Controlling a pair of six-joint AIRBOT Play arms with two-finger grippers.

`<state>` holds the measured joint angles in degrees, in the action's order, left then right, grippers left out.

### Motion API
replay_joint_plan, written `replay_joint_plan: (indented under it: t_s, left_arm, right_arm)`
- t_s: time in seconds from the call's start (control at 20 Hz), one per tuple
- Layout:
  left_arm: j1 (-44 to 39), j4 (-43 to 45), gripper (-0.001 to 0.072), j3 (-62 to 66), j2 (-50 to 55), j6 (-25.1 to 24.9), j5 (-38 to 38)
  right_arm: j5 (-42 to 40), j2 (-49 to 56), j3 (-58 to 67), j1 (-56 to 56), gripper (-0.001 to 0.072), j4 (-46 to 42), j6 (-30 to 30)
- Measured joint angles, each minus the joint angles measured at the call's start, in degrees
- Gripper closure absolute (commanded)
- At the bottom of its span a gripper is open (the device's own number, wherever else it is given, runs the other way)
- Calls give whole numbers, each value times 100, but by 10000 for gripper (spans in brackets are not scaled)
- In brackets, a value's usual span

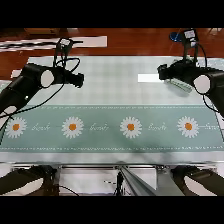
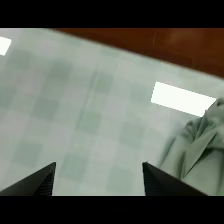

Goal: Fold the shirts.

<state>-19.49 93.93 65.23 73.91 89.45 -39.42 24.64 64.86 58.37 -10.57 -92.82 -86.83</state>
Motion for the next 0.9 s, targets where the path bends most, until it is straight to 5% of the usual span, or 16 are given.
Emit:
replay_joint_plan:
  t_s: [0.15,0.4,0.9]
  left_arm:
    - [160,35,-13,90,2,-7,387]
    - [597,57,-13,313,-15,-11,319]
    - [785,55,-13,396,-33,-28,-1014]
  right_arm:
    - [-601,122,201,363,112,-295,-188]
    - [-470,938,1154,1596,111,-120,-887]
    - [1200,2804,2529,2223,100,221,-157]
